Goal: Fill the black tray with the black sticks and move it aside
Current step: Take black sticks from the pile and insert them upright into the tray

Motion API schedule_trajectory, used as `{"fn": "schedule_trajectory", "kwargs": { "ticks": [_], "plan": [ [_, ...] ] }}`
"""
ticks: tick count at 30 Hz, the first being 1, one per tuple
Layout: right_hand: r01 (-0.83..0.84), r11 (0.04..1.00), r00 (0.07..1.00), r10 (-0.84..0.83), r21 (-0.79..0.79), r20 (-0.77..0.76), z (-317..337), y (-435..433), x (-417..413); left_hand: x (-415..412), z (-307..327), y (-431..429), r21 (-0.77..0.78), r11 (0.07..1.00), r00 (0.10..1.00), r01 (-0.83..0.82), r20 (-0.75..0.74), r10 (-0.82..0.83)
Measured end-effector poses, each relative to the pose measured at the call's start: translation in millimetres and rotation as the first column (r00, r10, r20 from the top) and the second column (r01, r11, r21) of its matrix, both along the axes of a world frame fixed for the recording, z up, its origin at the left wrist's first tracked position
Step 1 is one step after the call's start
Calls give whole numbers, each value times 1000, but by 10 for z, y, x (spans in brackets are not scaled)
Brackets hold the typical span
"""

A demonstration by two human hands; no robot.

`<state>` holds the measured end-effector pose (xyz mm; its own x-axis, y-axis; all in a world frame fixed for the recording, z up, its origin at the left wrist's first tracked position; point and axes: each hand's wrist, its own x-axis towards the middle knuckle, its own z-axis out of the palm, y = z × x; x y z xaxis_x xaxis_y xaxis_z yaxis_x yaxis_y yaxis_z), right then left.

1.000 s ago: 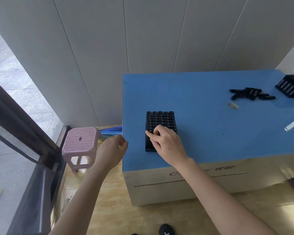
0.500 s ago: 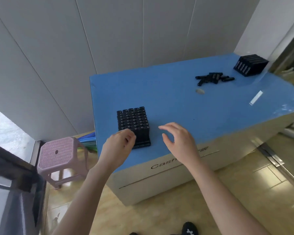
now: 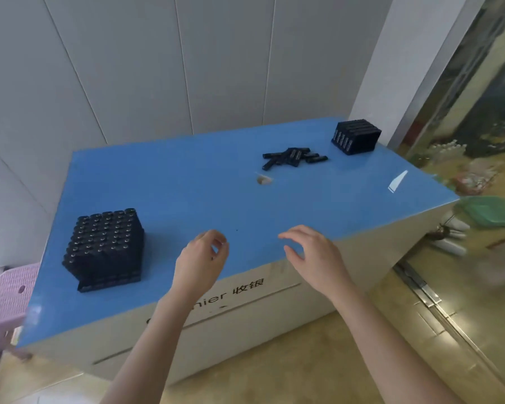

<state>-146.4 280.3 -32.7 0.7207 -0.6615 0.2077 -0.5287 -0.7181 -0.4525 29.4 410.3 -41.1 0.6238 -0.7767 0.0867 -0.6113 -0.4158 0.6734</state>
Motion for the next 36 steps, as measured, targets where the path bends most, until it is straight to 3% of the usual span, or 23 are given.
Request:
{"fn": "schedule_trajectory", "kwargs": {
  "ticks": [6,13,28,36],
  "plan": [
    [-1,1000,1000,1,10,18,-52,-724,-449,-480,-43,-624,16,999,999,-36,-6,36],
    [-2,996,998,-4,89,68,-190,-1469,-452,-426,-78,-1326,37,998,998,-50,36,49],
    [27,981,999,-18,193,-52,-394,-3207,146,265,-258,-2889,87,992,996,-91,29,89],
    [6,987,984,23,163,-178,-490,-3957,503,530,-376,-3446,153,971,982,-186,45,182]
  ]
}}
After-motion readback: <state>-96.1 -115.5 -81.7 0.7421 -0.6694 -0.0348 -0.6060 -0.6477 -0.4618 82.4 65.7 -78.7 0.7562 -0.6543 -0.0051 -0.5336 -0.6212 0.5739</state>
